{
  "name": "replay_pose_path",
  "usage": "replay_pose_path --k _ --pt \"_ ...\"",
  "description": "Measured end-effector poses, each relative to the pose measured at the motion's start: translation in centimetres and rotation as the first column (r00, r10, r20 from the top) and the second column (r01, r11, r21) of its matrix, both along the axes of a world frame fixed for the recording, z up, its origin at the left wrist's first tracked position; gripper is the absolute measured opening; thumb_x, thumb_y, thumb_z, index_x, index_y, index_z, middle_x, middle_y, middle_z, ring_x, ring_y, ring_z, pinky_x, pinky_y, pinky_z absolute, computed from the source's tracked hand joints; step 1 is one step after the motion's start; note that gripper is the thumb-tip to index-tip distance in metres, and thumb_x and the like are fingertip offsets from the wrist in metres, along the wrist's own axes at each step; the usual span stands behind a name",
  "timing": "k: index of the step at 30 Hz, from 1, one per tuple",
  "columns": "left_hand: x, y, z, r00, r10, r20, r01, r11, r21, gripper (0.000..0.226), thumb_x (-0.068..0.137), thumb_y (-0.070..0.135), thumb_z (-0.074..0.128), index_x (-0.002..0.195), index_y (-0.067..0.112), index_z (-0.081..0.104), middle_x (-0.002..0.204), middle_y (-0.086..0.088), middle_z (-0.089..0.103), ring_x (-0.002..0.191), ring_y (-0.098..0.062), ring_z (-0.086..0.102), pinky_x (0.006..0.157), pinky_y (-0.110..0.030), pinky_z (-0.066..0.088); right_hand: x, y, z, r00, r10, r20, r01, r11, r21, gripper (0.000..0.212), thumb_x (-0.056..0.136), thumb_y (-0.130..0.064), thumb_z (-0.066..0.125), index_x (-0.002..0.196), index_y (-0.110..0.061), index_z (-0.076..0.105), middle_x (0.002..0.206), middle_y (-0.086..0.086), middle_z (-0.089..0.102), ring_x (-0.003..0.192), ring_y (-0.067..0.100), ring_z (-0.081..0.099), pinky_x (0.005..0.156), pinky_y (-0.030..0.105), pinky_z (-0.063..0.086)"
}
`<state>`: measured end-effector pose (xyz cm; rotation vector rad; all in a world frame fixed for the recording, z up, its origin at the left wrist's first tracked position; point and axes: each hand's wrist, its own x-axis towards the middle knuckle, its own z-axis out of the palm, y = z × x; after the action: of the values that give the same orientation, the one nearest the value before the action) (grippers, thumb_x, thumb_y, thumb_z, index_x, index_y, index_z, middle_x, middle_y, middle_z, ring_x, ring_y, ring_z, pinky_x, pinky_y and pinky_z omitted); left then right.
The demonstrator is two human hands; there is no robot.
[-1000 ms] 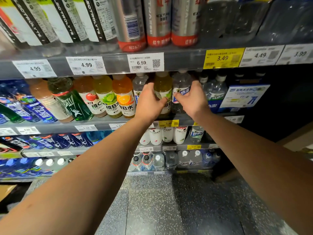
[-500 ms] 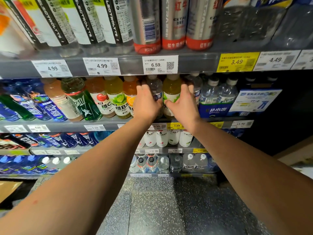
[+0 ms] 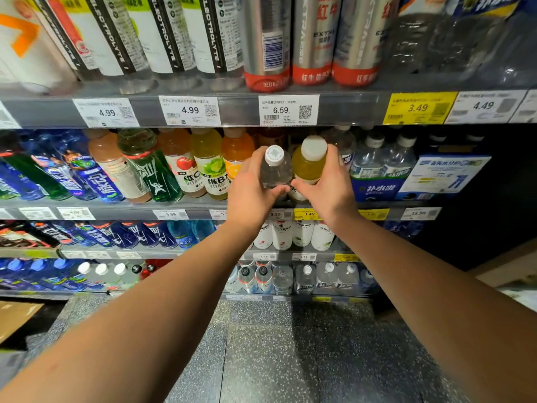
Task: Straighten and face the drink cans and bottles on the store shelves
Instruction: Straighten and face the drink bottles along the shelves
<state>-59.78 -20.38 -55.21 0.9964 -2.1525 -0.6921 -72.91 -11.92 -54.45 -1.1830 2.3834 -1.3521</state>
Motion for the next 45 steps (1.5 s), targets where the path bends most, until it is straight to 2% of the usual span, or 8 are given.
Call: replay_pose_path --k 11,16,22,29,35,39,43,45 --pt "-1.6 -1.2 0.5 0.994 0.087 -0.068 -0.074 0.982 0.172 0.064 0.057 0.046 0.091 0.109 0.027 0.059 0.105 0.010 0.069 0.094 -0.013 0.066 0.083 -0.043 0.055 -0.3 4.9 -1.5 0.964 -0.093 0.249 0.156 0.957 -0.245 0.079 0.065 -0.043 0.087 0.130 -0.019 0.050 0.117 -0.002 0.064 0.107 0.013 0.063 0.095 0.034 0.054" --pt "-4.1 -0.7 2.0 0.998 0.059 -0.032 -0.049 0.969 0.243 0.060 0.056 0.043 0.093 0.099 0.018 0.061 0.101 0.000 0.071 0.091 -0.018 0.066 0.083 -0.043 0.055 -0.8 7.2 -1.5 0.961 -0.144 0.235 0.207 0.941 -0.267 0.073 0.071 -0.028 0.088 0.130 -0.014 0.049 0.110 -0.006 0.064 0.094 0.004 0.062 0.081 0.010 0.051" --pt "-6.5 -0.1 0.9 0.992 0.122 -0.031 -0.101 0.916 0.389 0.061 0.059 0.039 0.094 0.103 0.015 0.060 0.104 0.000 0.071 0.095 -0.019 0.067 0.086 -0.042 0.056 -2.0 9.0 -1.7 0.929 -0.201 0.311 0.298 0.905 -0.304 0.058 0.065 -0.037 0.087 0.108 -0.047 0.050 0.100 -0.016 0.066 0.096 0.008 0.065 0.086 0.032 0.057" --pt "-4.6 0.0 -1.2 0.973 0.150 -0.176 -0.022 0.820 0.572 0.043 0.078 0.007 0.082 0.118 0.003 0.066 0.103 -0.008 0.073 0.093 -0.014 0.068 0.093 -0.032 0.055 -1.3 9.2 -2.2 0.936 -0.128 0.327 0.240 0.913 -0.331 0.069 0.064 -0.040 0.084 0.122 -0.022 0.051 0.106 -0.004 0.066 0.096 0.015 0.066 0.084 0.042 0.058" --pt "-1.7 -0.6 -1.5 0.932 0.272 -0.242 -0.173 0.916 0.362 0.030 0.081 0.019 0.080 0.107 0.013 0.066 0.089 0.004 0.067 0.082 -0.010 0.064 0.085 -0.026 0.053 2.3 6.1 -1.8 0.931 -0.040 0.363 0.182 0.912 -0.367 0.070 0.066 -0.024 0.088 0.125 -0.020 0.051 0.110 -0.007 0.067 0.099 0.010 0.067 0.086 0.033 0.058" --pt "-0.4 -1.4 -1.6 0.899 0.331 -0.287 -0.309 0.943 0.122 0.034 0.078 0.024 0.078 0.105 0.017 0.058 0.102 0.003 0.058 0.094 -0.016 0.057 0.088 -0.031 0.048 4.4 3.3 -1.4 0.951 -0.040 0.305 0.155 0.918 -0.365 0.068 0.066 -0.030 0.088 0.117 -0.043 0.045 0.108 -0.014 0.064 0.099 0.006 0.066 0.084 0.027 0.056" --pt "0.8 -3.1 -1.7 0.871 0.415 -0.261 -0.384 0.909 0.165 0.054 0.072 0.030 0.082 0.114 0.014 0.050 0.110 -0.001 0.055 0.101 -0.020 0.055 0.092 -0.038 0.048 5.6 0.6 -1.1 0.967 -0.055 0.248 0.143 0.924 -0.355 0.069 0.069 -0.021 0.089 0.117 -0.031 0.041 0.106 -0.013 0.060 0.095 -0.008 0.060 0.080 0.006 0.046" --pt "1.2 -3.8 -1.6 0.907 0.387 -0.166 -0.369 0.920 0.131 0.063 0.073 0.037 0.082 0.121 0.014 0.048 0.116 -0.002 0.059 0.108 -0.022 0.057 0.092 -0.038 0.048 5.8 -0.7 -1.1 0.971 -0.054 0.234 0.135 0.929 -0.345 0.069 0.068 -0.024 0.088 0.118 -0.035 0.041 0.112 -0.010 0.061 0.102 0.002 0.061 0.089 0.018 0.051"
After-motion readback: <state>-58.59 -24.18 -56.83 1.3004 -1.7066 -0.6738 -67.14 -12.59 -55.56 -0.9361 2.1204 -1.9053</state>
